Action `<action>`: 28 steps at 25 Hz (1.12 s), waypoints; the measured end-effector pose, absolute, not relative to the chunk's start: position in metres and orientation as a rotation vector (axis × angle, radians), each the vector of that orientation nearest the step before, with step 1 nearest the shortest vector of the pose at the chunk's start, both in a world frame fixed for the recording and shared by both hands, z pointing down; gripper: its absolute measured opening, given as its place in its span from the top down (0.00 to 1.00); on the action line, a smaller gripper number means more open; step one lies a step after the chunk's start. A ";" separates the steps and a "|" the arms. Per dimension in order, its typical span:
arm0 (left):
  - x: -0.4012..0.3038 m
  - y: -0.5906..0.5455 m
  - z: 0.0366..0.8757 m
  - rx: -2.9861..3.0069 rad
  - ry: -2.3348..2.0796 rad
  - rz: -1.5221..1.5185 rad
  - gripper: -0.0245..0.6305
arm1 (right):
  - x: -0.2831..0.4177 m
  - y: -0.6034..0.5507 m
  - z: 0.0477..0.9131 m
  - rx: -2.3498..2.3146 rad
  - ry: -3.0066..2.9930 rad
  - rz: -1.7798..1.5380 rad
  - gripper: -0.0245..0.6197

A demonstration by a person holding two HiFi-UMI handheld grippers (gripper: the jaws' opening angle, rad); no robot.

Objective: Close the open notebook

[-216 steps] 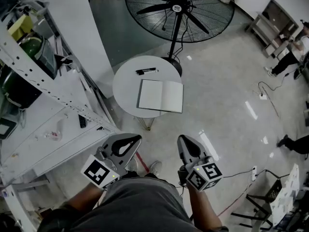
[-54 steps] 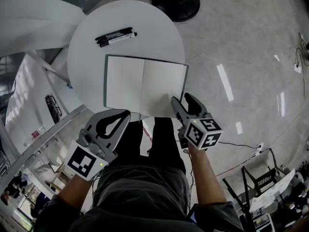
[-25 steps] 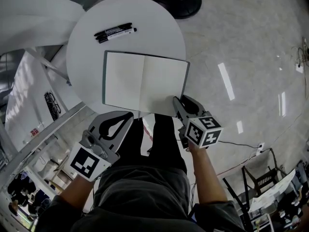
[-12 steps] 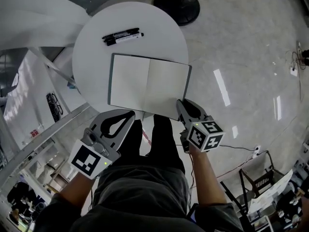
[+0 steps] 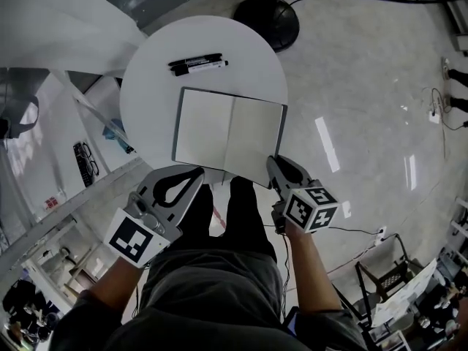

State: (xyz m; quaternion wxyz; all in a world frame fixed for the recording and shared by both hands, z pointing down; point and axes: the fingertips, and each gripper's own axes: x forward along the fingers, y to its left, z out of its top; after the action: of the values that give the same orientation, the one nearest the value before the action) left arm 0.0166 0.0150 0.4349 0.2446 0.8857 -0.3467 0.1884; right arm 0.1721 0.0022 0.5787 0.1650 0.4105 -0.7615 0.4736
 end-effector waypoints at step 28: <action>-0.076 0.016 0.400 2.395 -1.101 0.358 0.94 | 0.079 -0.009 0.521 1.105 -2.198 1.319 0.87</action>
State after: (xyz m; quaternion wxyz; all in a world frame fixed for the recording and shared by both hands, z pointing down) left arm -0.0756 0.0165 0.3998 0.2387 0.8743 -0.4019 0.1306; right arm 0.0795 -0.0091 0.5215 0.1743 0.3900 -0.7753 0.4652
